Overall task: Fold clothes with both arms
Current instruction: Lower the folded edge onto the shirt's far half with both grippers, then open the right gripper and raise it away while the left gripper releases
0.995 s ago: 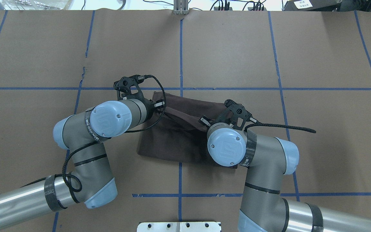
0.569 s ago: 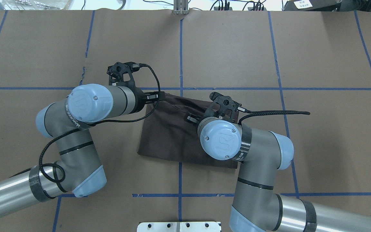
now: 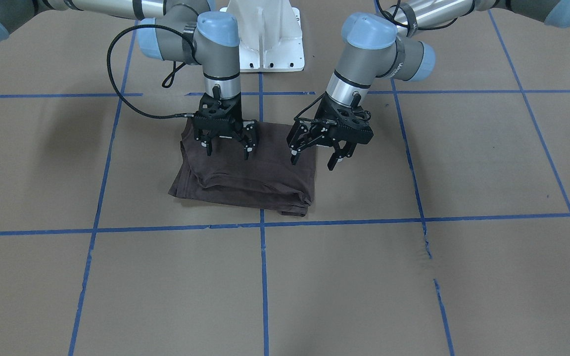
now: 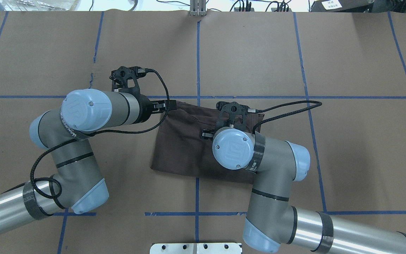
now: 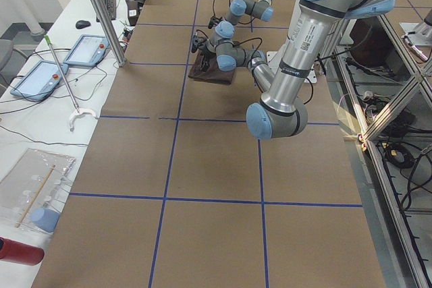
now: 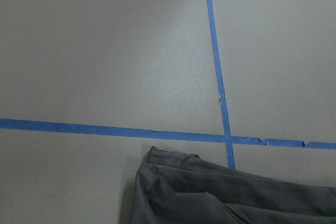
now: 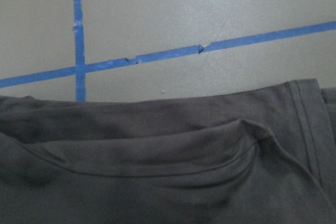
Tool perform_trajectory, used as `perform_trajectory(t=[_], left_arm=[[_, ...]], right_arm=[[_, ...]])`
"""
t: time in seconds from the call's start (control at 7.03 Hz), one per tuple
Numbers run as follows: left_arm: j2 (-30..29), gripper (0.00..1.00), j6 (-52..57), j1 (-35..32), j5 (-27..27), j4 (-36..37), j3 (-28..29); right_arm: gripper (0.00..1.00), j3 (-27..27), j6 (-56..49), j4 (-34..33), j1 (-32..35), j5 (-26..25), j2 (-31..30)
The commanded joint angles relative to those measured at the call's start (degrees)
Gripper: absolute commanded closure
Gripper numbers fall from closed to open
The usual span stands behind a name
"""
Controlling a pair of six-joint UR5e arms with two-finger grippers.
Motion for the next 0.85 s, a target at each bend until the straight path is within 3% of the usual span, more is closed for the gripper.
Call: perform_trajectory(t=[0.0, 0.43, 0.71], left_arm=[[0.0, 0.00, -0.2, 0.1, 0.0, -0.1, 0.6], [0.0, 0.00, -0.2, 0.3, 0.1, -0.1, 1.3], [-2.8, 0.00, -0.1, 1.0, 0.1, 0.2, 6.8]], right_arm=[[0.00, -6.1, -8.9, 0.3, 5.6, 2.2, 0.2], [0.00, -10.5, -19.0, 0.3, 14.0, 7.1, 0.0], [0.00, -8.6, -22.8, 0.7, 21.1, 18.3, 0.1]])
